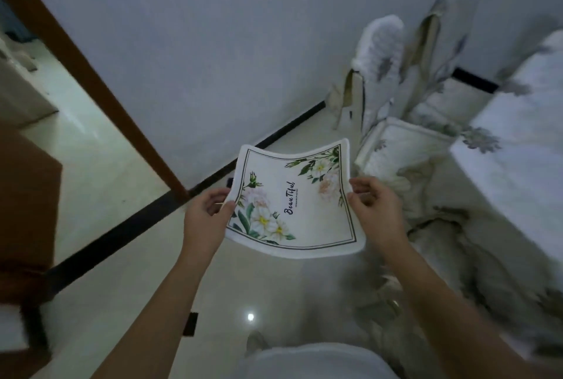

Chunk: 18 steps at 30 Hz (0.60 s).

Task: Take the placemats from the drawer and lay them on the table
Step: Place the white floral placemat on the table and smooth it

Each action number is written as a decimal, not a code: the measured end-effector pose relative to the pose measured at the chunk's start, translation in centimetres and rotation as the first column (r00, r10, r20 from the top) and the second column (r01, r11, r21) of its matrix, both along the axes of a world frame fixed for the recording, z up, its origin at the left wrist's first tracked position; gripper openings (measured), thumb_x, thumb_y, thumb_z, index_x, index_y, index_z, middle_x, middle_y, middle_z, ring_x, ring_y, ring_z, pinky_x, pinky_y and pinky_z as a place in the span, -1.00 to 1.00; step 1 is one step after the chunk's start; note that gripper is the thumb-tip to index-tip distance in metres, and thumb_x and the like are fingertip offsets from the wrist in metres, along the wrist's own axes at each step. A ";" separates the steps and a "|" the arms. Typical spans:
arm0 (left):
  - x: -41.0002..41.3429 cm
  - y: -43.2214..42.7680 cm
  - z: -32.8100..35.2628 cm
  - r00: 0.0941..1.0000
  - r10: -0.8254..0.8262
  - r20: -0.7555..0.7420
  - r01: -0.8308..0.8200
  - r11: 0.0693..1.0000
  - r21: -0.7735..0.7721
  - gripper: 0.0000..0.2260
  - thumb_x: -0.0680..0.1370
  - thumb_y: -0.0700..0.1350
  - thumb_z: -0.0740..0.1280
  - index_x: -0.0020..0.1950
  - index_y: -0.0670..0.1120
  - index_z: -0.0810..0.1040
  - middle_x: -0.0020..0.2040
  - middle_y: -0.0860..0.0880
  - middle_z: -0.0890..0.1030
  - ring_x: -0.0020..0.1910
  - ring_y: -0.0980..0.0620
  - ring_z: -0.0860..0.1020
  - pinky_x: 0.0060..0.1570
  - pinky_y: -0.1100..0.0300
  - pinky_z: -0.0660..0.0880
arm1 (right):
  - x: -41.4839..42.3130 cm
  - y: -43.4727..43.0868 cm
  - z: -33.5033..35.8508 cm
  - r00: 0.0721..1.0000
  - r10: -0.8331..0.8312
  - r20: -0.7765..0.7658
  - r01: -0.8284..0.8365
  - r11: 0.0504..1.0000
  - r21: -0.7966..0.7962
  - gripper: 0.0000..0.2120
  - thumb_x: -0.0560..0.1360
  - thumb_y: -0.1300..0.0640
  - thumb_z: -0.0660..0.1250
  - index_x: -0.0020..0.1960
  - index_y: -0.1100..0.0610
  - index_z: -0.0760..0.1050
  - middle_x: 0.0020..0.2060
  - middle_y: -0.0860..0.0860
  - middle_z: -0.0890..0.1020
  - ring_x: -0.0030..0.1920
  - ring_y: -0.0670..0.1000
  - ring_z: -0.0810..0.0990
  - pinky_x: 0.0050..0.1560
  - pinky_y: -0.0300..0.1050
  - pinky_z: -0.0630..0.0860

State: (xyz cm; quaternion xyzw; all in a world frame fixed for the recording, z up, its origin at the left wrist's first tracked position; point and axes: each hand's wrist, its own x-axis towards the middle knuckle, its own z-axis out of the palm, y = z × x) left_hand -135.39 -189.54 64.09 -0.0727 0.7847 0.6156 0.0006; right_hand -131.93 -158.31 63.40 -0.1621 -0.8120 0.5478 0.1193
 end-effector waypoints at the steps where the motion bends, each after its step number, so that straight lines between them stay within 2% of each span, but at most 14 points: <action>1: -2.5 1.3 0.2 0.997 -0.072 -0.006 0.072 0.997 -0.002 -0.79 0.53 -0.26 0.43 0.06 0.04 0.62 -0.04 0.05 0.71 -0.11 0.11 0.68 -0.23 0.28 0.61 | -0.1 0.9 0.3 0.998 -0.069 -0.005 0.069 0.998 -0.006 -0.80 0.51 0.23 0.42 0.11 0.04 0.59 -0.12 -0.06 0.68 -0.17 0.02 0.66 -0.07 -0.12 0.63; 3: -6.8 4.8 0.7 0.979 -0.203 -0.014 0.203 0.979 0.003 -0.80 0.53 -0.28 0.42 0.08 -0.01 0.62 -0.04 0.02 0.70 -0.10 0.10 0.68 -0.18 0.26 0.62 | 0.1 2.9 0.9 0.974 -0.224 -0.017 0.224 0.974 -0.019 -0.79 0.51 0.23 0.42 0.12 0.04 0.59 -0.12 -0.11 0.68 -0.19 -0.08 0.65 -0.10 -0.25 0.60; 4: -8.5 6.7 1.0 0.964 -0.266 -0.028 0.266 0.964 0.008 -0.80 0.53 -0.29 0.42 0.08 -0.03 0.62 -0.03 0.01 0.69 -0.10 0.08 0.68 -0.15 0.25 0.62 | 0.3 4.1 1.2 0.954 -0.298 -0.020 0.297 0.955 -0.014 -0.79 0.51 0.22 0.42 0.12 0.05 0.60 -0.12 -0.12 0.68 -0.18 -0.09 0.65 -0.09 -0.24 0.61; 7: -13.1 12.2 1.9 0.904 -0.422 -0.070 0.423 0.906 0.002 -0.80 0.54 -0.29 0.42 0.07 -0.04 0.62 -0.03 -0.04 0.68 -0.11 0.05 0.67 -0.12 0.21 0.62 | 0.2 7.7 1.5 0.890 -0.456 -0.005 0.456 0.889 0.041 -0.78 0.50 0.20 0.44 0.14 0.11 0.61 -0.10 -0.06 0.70 -0.13 -0.01 0.69 -0.01 0.06 0.65; 9: -15.6 15.6 2.3 0.868 -0.488 -0.096 0.490 0.872 -0.004 -0.81 0.54 -0.29 0.42 0.08 -0.04 0.62 -0.04 -0.03 0.68 -0.15 0.07 0.67 -0.15 0.22 0.61 | -0.6 9.9 1.4 0.852 -0.524 -0.003 0.523 0.850 0.054 -0.78 0.49 0.20 0.44 0.13 0.12 0.62 -0.12 -0.03 0.71 -0.16 0.04 0.69 -0.04 0.16 0.64; 12: -19.0 20.0 2.7 0.850 -0.515 -0.109 0.517 0.856 -0.011 -0.79 0.53 -0.29 0.42 0.06 0.01 0.62 -0.07 0.01 0.69 -0.17 0.08 0.66 -0.21 0.28 0.59 | -3.3 12.7 1.4 0.827 -0.562 -0.021 0.563 0.825 0.053 -0.80 0.49 0.18 0.43 0.10 0.05 0.62 -0.14 -0.08 0.69 -0.20 -0.01 0.67 -0.10 0.15 0.65; 18: -25.4 26.1 2.7 0.840 -0.530 -0.115 0.529 0.848 -0.042 -0.79 0.53 -0.25 0.42 0.03 0.07 0.63 -0.10 0.02 0.69 -0.16 0.04 0.67 -0.20 0.20 0.63 | -9.9 17.6 0.9 0.821 -0.571 -0.009 0.571 0.821 0.005 -0.84 0.51 0.19 0.42 0.06 -0.01 0.58 -0.16 -0.12 0.67 -0.17 -0.04 0.65 -0.08 0.01 0.66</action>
